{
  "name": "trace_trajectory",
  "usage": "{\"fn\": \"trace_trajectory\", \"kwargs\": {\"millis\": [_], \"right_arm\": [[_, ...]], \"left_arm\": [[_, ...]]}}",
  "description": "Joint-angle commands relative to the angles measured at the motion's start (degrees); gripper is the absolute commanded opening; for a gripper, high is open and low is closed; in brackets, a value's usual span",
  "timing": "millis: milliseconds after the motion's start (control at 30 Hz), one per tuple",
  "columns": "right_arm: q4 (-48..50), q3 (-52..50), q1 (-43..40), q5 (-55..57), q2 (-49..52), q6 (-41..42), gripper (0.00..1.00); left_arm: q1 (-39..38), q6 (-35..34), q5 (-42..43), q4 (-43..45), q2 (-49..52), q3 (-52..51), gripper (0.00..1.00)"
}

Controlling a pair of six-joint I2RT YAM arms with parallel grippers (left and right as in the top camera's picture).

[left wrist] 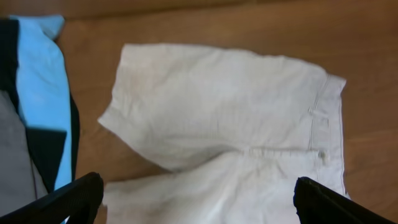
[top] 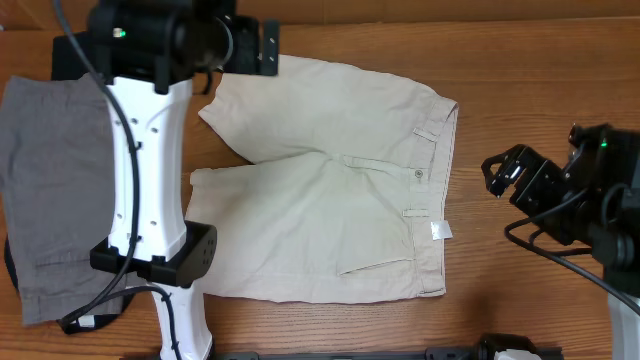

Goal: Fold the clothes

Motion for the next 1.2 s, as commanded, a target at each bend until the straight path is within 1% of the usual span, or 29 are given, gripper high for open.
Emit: {"fn": "trace_trajectory", "kwargs": {"millis": [0, 200, 333, 467, 600, 767, 867, 1067, 1167], "right_arm": [[0.59, -5.95, 1.14, 0.96, 0.17, 2.23, 1.00], [5.81, -17.11, 4.66, 0.50, 0.17, 5.27, 1.00], [9.29, -22.95, 7.23, 1.05, 0.17, 7.69, 1.00], [11.80, -26.86, 9.18, 2.56, 0.20, 10.14, 1.00], [12.83, -28.50, 10.21, 3.34, 0.20, 11.63, 1.00], [12.76, -28.50, 10.23, 4.15, 0.24, 11.63, 1.00], [13.00, -28.55, 10.23, 4.24, 0.31, 11.82, 1.00], [13.77, -30.16, 10.23, 4.20, 0.31, 13.60, 1.00], [14.27, -31.76, 10.23, 4.00, 0.31, 14.62, 1.00]], "left_arm": [[-1.38, -2.34, -5.09, -0.17, -4.02, -8.79, 1.00], [-1.33, -7.43, -7.26, -0.17, -8.79, -25.38, 1.00], [-1.31, -14.36, -12.46, -0.17, -11.56, -35.10, 1.00], [-1.27, -21.62, -14.53, 0.37, -12.96, -44.92, 1.00], [-1.18, -26.05, -14.53, 4.50, -13.38, -54.97, 1.00], [0.96, -29.55, -13.20, 11.10, -16.15, -64.70, 1.00], [3.89, -30.58, -10.80, 14.29, -20.50, -69.48, 1.00], [9.05, -31.43, -6.19, 21.62, -33.73, -80.48, 1.00], [9.64, -32.81, -6.21, 23.89, -39.91, -86.71, 1.00]]}}
